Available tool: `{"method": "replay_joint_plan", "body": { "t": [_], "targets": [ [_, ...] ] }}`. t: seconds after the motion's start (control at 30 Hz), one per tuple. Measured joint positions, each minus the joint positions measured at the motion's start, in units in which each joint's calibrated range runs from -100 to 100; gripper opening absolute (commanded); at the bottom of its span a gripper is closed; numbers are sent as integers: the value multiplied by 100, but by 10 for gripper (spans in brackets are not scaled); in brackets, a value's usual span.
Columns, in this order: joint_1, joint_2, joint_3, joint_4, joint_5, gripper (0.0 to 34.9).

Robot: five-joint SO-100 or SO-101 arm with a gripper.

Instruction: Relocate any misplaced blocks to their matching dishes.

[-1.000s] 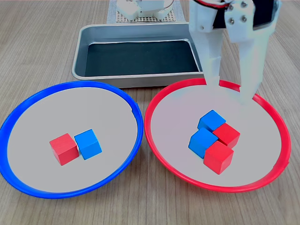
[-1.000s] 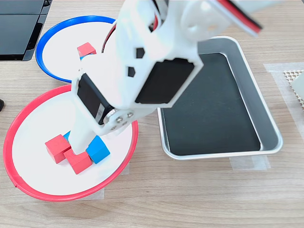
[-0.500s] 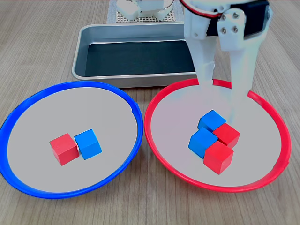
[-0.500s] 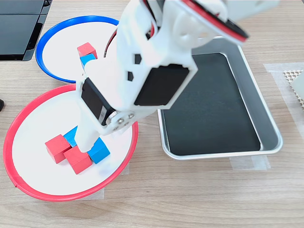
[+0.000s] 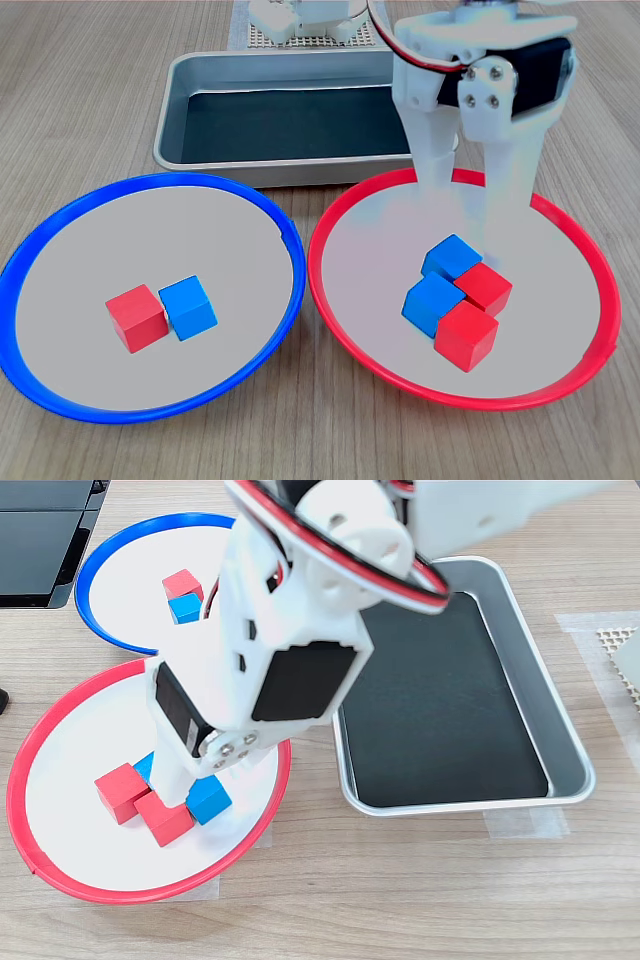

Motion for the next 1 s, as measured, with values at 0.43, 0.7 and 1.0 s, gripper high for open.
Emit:
{"method": "replay_joint_plan", "body": {
  "t": [0.43, 0.7, 1.0],
  "targets": [
    [0, 452, -544, 383, -54, 121],
    [-44, 614, -753, 392, -78, 122],
    [-133, 801, -826, 400, -68, 126]
  ]
}}
